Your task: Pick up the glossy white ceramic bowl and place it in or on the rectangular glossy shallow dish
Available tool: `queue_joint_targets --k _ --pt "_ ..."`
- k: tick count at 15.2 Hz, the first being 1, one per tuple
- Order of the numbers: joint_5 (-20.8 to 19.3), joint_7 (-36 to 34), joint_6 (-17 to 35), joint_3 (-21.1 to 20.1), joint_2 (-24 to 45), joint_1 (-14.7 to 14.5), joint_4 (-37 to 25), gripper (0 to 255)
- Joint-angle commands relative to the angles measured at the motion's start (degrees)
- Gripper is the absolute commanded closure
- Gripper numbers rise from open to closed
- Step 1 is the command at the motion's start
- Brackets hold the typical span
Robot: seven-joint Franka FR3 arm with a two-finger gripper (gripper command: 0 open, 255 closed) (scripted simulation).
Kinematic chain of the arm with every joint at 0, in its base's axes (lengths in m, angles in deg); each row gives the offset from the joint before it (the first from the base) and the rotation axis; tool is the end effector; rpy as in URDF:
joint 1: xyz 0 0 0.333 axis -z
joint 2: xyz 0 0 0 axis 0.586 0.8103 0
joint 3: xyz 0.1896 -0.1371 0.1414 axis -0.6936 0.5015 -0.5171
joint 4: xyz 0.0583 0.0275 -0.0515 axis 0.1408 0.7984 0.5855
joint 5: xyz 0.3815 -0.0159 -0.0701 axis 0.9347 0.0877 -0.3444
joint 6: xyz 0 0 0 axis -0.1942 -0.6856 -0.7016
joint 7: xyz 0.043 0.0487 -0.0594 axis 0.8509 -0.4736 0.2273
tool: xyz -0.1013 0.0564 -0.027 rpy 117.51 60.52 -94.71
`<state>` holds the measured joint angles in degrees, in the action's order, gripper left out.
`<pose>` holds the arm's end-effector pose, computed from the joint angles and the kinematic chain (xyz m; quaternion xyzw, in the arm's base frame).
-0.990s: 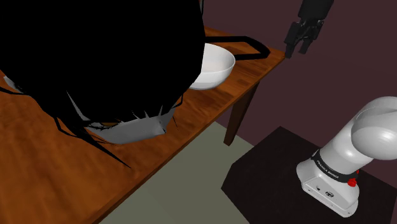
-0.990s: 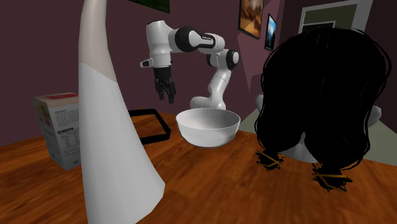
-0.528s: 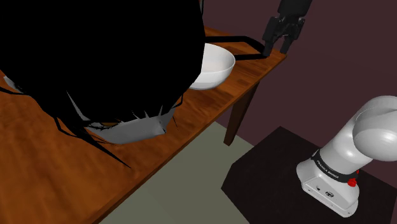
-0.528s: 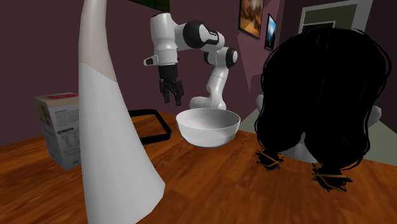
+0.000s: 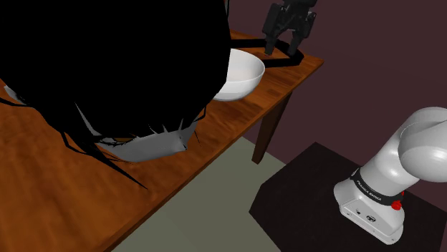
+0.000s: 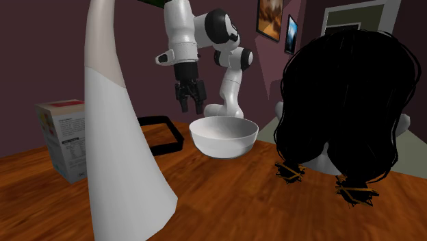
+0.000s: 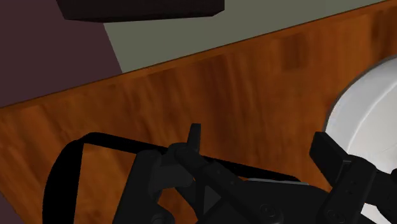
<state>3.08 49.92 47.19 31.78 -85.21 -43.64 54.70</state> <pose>0.3942 0.1749 0.5562 -0.9964 0.0495 0.0142 0.0672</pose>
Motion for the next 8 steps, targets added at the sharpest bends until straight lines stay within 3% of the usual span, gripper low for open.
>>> queue_joint_targets --k 1,5,8 --pt "1.1 -2.2 1.4 -1.6 2.1 -0.6 -1.8 0" --pt "2.1 -6.4 3.2 -4.6 7.4 -1.6 -7.8 0" --pt "2.2 -6.5 4.8 -5.0 7.6 -1.8 -6.6 0"
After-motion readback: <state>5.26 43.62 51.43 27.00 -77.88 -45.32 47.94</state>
